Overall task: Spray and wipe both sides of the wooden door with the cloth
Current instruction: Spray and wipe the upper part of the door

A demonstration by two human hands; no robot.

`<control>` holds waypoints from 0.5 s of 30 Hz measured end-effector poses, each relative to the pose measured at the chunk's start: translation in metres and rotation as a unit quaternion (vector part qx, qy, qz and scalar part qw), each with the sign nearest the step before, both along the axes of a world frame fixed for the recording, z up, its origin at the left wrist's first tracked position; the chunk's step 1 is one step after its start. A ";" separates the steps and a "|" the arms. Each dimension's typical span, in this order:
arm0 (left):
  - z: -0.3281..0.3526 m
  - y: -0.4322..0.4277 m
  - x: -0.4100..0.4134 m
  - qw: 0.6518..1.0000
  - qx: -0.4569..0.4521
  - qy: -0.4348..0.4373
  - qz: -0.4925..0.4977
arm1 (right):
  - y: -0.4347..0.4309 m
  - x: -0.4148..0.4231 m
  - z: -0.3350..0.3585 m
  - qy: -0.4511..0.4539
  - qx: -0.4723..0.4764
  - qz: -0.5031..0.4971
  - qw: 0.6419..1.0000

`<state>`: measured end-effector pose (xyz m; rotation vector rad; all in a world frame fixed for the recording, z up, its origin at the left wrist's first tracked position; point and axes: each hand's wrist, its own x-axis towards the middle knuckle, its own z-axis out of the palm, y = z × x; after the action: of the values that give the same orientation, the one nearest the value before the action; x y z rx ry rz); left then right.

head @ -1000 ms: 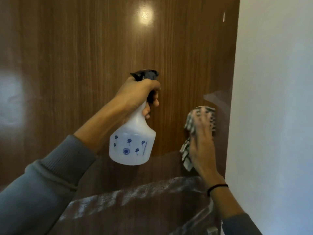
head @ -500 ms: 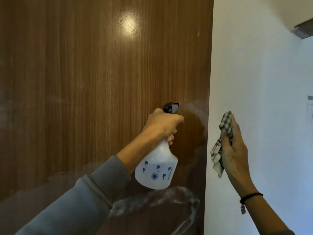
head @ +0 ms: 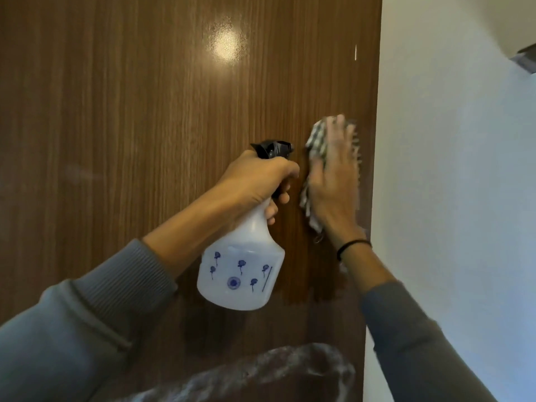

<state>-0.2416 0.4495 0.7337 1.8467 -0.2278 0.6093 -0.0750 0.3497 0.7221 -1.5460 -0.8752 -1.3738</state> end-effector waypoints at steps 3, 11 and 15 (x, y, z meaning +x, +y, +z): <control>0.003 0.004 0.003 1.000 -0.009 0.007 -0.019 | -0.019 0.023 0.061 0.093 0.099 -0.031 0.990; 0.000 0.009 0.009 0.998 -0.024 0.005 -0.055 | -0.032 0.032 0.076 0.200 0.185 -0.042 0.961; -0.003 0.010 0.010 0.998 -0.008 0.000 -0.061 | -0.029 0.032 0.008 0.205 0.203 -0.048 0.956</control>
<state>-0.2312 0.4596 0.7309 1.8032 -0.3332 0.5248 -0.0429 0.3202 0.7302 -1.4814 -0.2457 -1.1483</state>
